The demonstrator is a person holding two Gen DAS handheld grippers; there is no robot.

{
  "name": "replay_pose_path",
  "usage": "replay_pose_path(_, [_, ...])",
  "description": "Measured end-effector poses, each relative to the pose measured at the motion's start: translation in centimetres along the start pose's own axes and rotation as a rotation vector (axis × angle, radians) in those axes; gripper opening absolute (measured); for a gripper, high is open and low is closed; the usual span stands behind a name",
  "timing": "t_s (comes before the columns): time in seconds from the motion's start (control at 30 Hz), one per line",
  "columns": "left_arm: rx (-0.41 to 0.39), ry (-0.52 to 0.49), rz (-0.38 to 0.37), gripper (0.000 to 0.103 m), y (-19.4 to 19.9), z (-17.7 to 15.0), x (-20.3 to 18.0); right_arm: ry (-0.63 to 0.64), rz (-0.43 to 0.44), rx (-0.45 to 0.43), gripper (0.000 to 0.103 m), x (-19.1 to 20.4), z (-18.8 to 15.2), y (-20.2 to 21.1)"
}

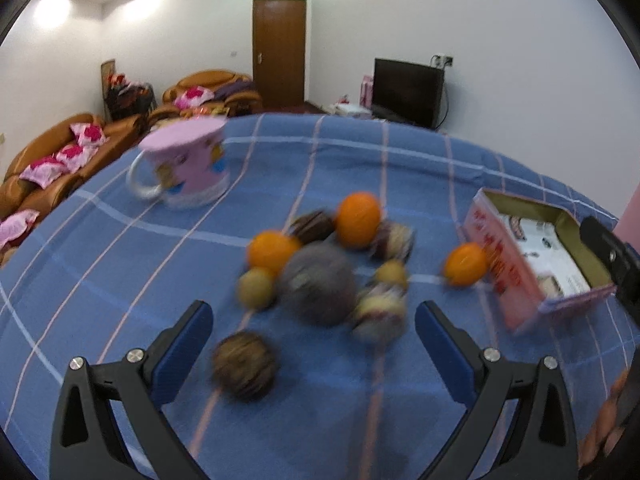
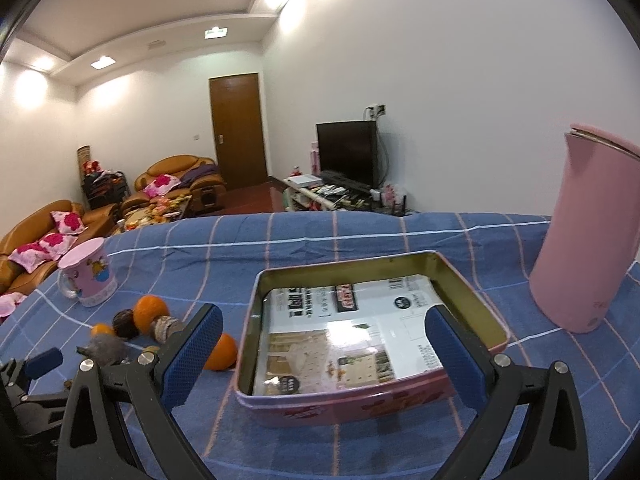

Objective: Organize fruits
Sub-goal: 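Grasp the brown mangosteen with the left tool while the right tool grasps a striped cake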

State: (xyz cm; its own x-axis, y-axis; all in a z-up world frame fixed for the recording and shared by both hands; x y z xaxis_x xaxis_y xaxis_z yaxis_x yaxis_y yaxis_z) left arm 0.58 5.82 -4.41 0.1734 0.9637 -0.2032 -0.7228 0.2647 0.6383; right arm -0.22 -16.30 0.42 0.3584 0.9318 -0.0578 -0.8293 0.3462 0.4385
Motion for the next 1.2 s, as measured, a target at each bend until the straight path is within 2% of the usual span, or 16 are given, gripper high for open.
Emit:
replay_pose_path(0.23, [0.060,0.040,-0.017,0.099,1.0,-1.5,4.0,0.063,0.058,0.042,0.102,2.0,-0.8,-0.2])
replay_pose_path(0.37, [0.116,0.067,-0.053,0.089,-0.1,-1.6,4.8,0.113,0.110,0.044,0.100,3.4,-1.2,0.2])
replay_pose_path(0.4, [0.126,0.069,-0.060,0.083,-0.4,-1.6,4.8,0.120,0.122,0.045,0.100,3.5,-1.3,0.2])
replay_pose_path(0.47, [0.148,0.070,-0.060,0.072,-0.9,-1.5,4.7,0.150,0.150,0.048,0.094,4.3,-1.5,0.4])
replay_pose_path(0.57, [0.156,0.059,-0.048,0.072,-1.2,-1.4,4.5,0.167,0.192,0.075,0.086,5.0,-1.9,0.3])
replay_pose_path(0.63, [0.157,0.051,-0.041,0.067,-1.3,-1.3,4.3,0.169,0.214,0.094,0.083,5.3,-2.0,0.1])
replay_pose_path(0.7, [0.153,0.044,-0.046,0.047,-1.4,-1.2,4.2,0.167,0.240,0.113,0.082,5.4,-2.2,-0.1])
replay_pose_path(0.77, [0.149,0.044,-0.069,0.039,-1.4,-1.1,4.2,0.163,0.278,0.135,0.082,5.8,-2.4,-0.2])
replay_pose_path(0.9, [0.134,0.079,-0.113,0.039,-1.1,-1.1,4.8,0.180,0.344,0.163,0.082,6.9,-3.0,0.0])
replay_pose_path(1.0, [0.095,0.139,-0.136,0.039,-0.5,-1.0,5.8,0.234,0.359,0.148,0.082,8.7,-3.2,0.4])
replay_pose_path(1.13, [0.018,0.199,-0.109,0.039,0.5,-0.5,7.2,0.311,0.390,0.169,0.080,11.6,-3.7,0.7])
replay_pose_path(1.2, [-0.019,0.199,-0.066,0.039,1.0,-0.1,7.7,0.361,0.407,0.172,0.073,13.3,-4.1,0.9])
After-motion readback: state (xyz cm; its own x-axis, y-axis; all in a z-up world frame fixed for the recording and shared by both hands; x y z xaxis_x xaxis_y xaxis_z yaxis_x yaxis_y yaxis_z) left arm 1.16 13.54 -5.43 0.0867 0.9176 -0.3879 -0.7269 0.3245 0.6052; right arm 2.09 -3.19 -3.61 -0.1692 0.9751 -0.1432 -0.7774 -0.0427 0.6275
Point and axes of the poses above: each gripper's, at about its wrist camera, not at the fingertips, and y roughly against the way its jaws point, x to its left, z to its top, the point moved 3 cm from there along -y, roughly the way its jaws point, and after that the axes turned 13 degrees about -z, right-handed, at the moved point
